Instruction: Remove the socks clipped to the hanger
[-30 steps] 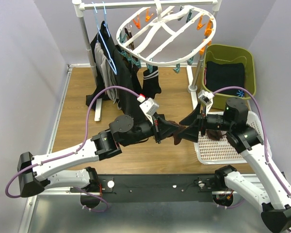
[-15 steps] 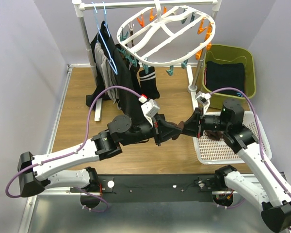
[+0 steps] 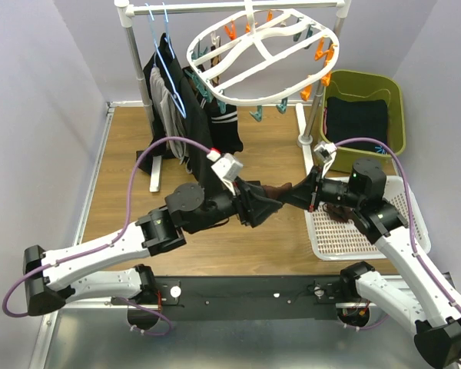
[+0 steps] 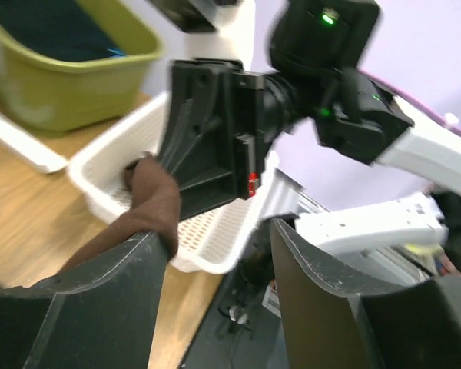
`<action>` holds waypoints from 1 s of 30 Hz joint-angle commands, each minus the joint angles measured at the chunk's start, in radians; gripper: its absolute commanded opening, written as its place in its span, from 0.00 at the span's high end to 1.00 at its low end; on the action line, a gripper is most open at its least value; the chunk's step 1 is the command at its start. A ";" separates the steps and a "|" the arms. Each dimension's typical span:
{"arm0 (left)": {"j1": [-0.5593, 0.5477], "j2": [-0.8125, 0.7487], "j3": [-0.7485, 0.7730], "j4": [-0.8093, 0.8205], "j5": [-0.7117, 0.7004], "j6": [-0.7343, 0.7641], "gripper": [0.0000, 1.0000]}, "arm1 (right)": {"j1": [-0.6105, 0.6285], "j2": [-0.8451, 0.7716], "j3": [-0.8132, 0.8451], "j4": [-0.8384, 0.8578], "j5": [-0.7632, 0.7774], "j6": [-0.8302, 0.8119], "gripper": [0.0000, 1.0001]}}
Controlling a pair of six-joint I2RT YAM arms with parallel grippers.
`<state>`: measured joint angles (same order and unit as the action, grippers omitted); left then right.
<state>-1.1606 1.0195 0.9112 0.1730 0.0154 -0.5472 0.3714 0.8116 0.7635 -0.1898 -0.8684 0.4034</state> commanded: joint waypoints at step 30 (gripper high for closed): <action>-0.004 -0.458 -0.138 -0.334 -0.560 -0.134 0.45 | 0.003 0.038 0.256 -0.534 1.557 0.009 0.48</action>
<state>-1.1606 0.5613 0.7517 -0.1349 -0.5034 -0.6781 0.3729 0.8261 1.0332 -0.6643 0.7105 0.4000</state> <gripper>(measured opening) 0.552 0.359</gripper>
